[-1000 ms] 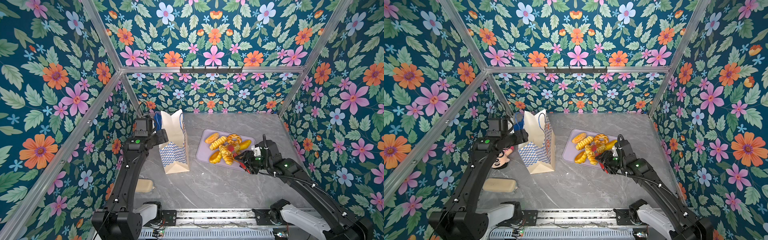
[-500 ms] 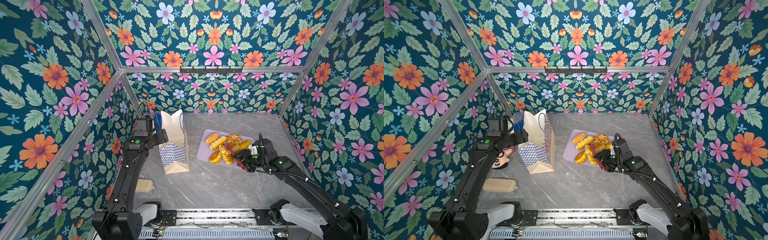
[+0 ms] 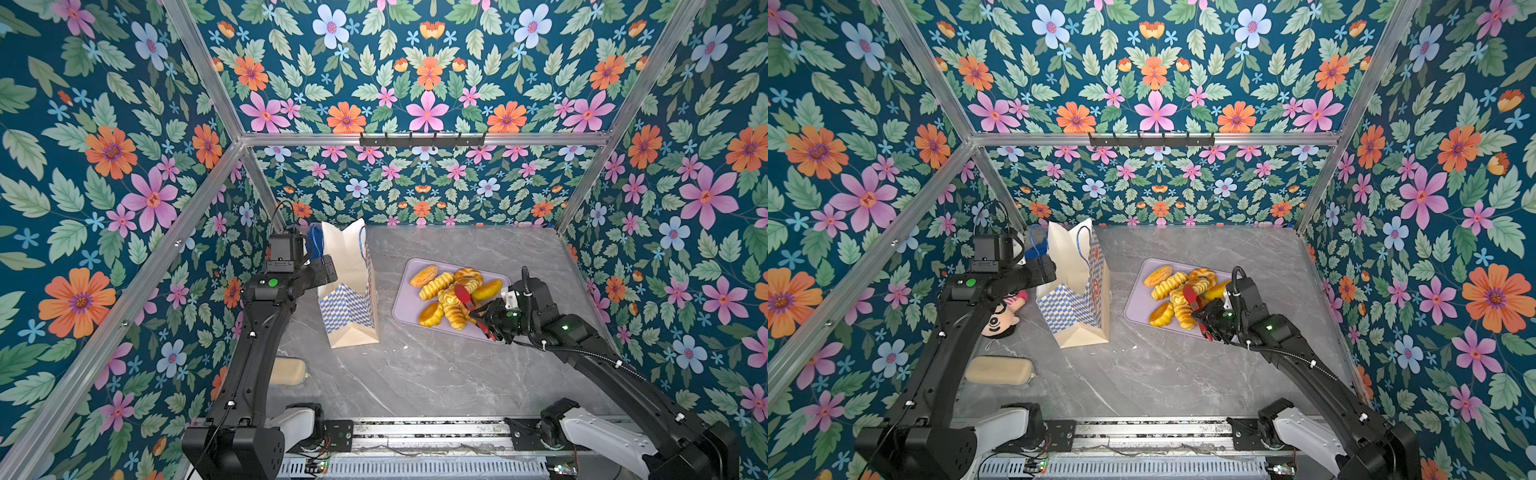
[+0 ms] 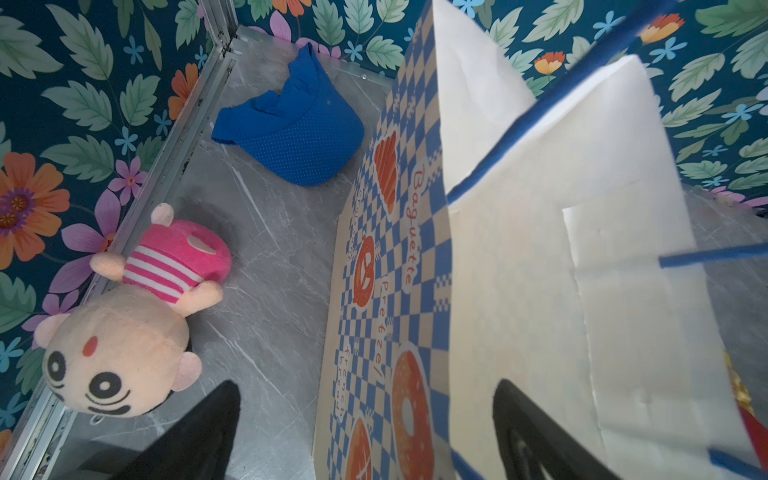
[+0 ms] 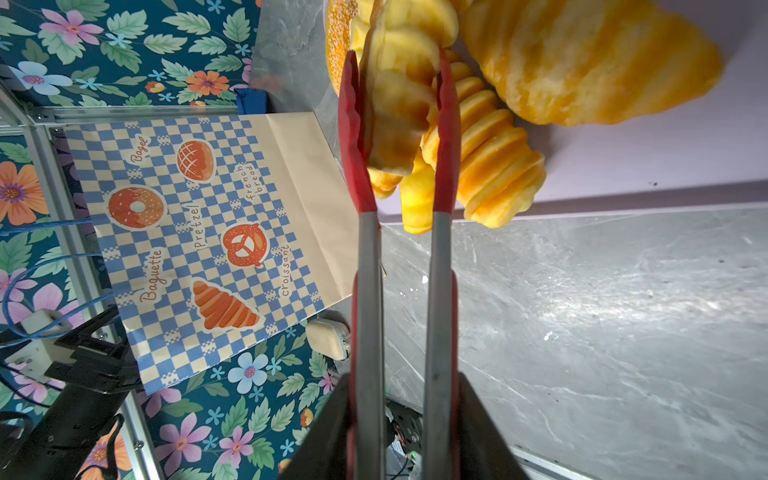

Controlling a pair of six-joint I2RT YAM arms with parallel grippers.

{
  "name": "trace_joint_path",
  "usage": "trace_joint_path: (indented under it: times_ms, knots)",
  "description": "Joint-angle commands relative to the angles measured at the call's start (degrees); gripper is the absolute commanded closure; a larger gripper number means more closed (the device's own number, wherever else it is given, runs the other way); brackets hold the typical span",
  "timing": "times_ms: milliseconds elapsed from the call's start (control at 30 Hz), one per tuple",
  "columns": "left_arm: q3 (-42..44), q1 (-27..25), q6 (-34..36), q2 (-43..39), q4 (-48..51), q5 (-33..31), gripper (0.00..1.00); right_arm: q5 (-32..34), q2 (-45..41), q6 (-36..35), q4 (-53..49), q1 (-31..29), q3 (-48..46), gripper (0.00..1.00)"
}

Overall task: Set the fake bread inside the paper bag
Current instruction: 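Lower the tongs onto the yellow bread on the tray with the right gripper, then pinch a ridged yellow bread with the tongs and lift it off the tray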

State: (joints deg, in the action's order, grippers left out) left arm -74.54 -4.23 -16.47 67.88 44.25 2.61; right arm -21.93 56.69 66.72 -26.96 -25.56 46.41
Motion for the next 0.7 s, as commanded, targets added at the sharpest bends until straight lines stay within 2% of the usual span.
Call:
trace_joint_path:
  times_ms: [0,133,300,500,667]
  knots:
    - [-1.03,0.01,-0.21,-0.29,0.66,-1.33,0.04,1.95,-1.54,-1.84,-1.41,-0.04,1.50,0.68]
    - [-2.07,0.01,-0.40,-0.20,1.05,-1.34,0.09,3.39,-2.75,-4.23,-5.18,-0.08,4.38,0.72]
    - [-2.27,0.01,-0.34,0.06,1.37,-0.94,0.21,4.89,-2.79,-9.07,-9.37,-0.03,10.56,0.73]
    - [-0.45,0.01,-0.60,0.12,0.70,-0.05,0.31,4.57,1.64,-15.67,-11.95,-0.70,21.29,0.76]
    - [0.95,0.01,-1.17,-0.35,0.32,0.61,0.43,6.67,8.72,-21.39,-14.18,-5.04,34.17,0.76]
